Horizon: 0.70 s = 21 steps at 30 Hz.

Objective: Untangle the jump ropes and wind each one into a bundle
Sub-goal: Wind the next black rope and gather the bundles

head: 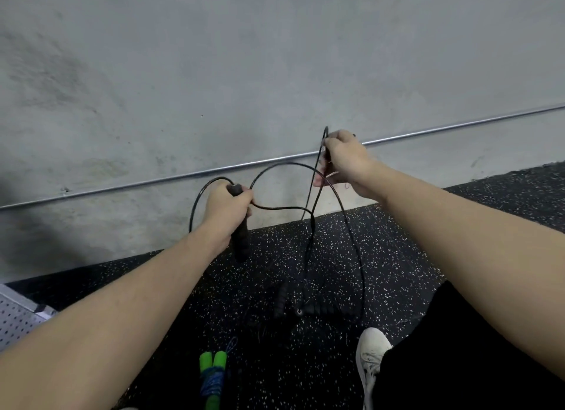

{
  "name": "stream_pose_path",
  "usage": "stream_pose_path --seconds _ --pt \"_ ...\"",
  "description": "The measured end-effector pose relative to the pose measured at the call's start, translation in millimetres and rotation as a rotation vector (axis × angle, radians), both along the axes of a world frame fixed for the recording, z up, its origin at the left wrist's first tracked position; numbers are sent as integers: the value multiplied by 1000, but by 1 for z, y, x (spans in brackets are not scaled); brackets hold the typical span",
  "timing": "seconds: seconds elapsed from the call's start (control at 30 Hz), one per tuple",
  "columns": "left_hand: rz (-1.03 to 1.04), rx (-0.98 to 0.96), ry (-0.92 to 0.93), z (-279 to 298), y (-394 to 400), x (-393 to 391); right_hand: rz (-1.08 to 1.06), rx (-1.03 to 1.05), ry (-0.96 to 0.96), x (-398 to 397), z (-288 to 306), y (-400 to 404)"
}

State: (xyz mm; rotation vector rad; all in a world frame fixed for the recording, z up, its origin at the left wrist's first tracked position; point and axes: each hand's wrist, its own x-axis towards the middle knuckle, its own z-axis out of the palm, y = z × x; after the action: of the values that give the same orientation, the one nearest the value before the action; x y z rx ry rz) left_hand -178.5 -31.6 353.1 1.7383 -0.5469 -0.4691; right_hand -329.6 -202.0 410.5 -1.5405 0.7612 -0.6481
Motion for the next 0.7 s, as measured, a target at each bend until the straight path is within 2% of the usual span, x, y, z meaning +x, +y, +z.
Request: stream_pose_path --seconds 0.07,0.17,0.27,0.37,0.47,0.57,0.7 --pt "50 35 50 -11 1 6 -24 12 6 2 1 1" --pt "135 -13 66 -19 1 8 -103 -109 83 4 3 -1" --pt "124 -13 105 -18 0 11 -160 -168 84 5 6 -8" --pt "54 20 182 -15 4 15 -90 -89 62 2 7 -8" --pt "69 -29 153 -8 6 10 14 -24 -17 1 7 -3" --pt "-73 -44 93 3 4 -6 49 -10 -98 2 12 0" --pt "-283 91 -28 7 -5 -38 84 68 -212 6 17 4"
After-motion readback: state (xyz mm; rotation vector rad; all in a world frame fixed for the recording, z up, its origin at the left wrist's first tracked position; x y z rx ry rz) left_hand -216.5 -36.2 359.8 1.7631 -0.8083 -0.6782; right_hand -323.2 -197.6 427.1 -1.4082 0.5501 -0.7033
